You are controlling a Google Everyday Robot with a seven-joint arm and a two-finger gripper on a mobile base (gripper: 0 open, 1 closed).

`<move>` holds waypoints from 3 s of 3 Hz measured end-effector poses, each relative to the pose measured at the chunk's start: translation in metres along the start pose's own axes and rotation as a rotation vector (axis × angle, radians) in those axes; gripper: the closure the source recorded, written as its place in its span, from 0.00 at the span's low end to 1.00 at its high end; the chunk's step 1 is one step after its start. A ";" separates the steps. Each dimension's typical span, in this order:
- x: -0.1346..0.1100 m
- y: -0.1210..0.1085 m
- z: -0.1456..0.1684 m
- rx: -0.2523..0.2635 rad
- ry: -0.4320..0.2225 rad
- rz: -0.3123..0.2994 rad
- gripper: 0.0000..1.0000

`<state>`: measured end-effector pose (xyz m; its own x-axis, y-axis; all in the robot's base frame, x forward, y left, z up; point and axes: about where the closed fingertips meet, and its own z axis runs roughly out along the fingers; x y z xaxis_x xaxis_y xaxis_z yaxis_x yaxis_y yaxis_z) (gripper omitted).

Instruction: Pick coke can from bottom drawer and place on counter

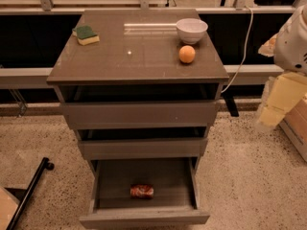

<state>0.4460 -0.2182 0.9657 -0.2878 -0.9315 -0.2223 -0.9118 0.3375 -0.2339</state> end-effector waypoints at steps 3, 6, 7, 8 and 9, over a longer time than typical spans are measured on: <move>0.021 -0.016 0.056 -0.013 0.024 0.314 0.00; 0.000 0.022 0.129 -0.056 0.013 0.130 0.00; -0.015 0.024 0.170 -0.053 -0.065 0.090 0.00; -0.015 0.025 0.171 -0.048 -0.056 0.094 0.00; -0.023 0.033 0.206 -0.067 -0.096 0.107 0.00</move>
Offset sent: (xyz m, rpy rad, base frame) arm 0.0374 -0.0273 -0.0847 0.1112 0.1021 -0.4370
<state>0.4833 -0.1575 0.7678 -0.3576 -0.8727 -0.3325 -0.8960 0.4210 -0.1413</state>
